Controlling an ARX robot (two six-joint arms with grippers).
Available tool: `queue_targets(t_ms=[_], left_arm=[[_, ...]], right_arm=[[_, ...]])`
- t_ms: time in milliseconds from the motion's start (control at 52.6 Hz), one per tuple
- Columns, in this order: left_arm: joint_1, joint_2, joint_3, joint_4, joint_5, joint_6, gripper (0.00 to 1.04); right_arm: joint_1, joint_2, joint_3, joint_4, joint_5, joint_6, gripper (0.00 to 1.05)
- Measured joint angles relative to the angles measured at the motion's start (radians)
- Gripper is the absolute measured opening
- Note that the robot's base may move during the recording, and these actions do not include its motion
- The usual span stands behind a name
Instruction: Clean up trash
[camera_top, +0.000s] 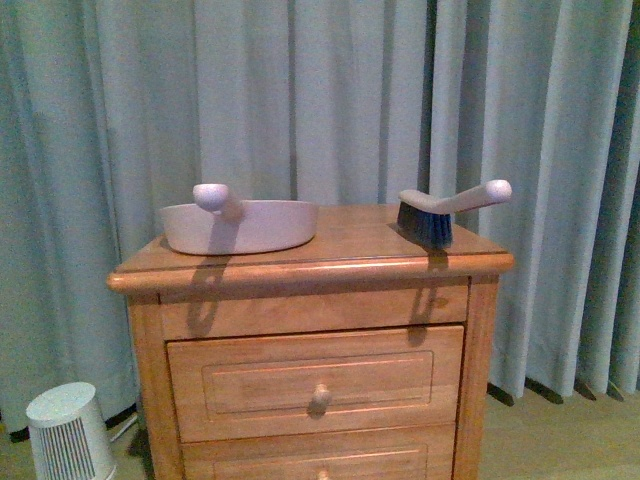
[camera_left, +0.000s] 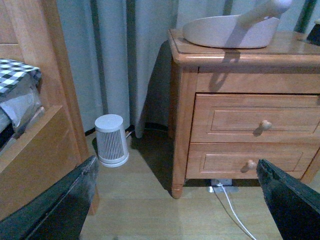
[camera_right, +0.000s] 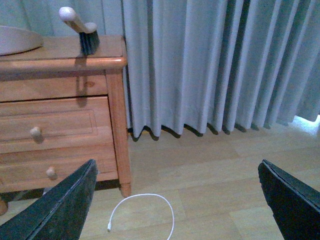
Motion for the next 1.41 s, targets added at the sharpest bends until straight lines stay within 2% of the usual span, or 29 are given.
queue_targets(t_ms=[1254, 1330, 1406], left_arm=[[0.0, 0.0, 0.0, 0.0, 0.0, 0.0, 0.97], [-0.03, 0.077, 0.037, -0.07, -0.105, -0.03, 0.97], [-0.039, 0.283, 0.103, 0.018, -0.13, -0.011, 0.97]], right_arm=[[0.0, 0.0, 0.0, -0.001, 0.0, 0.0, 0.97], [0.0, 0.0, 0.0, -0.001, 0.001, 0.0, 0.97], [0.0, 0.0, 0.0, -0.001, 0.0, 0.0, 0.97]])
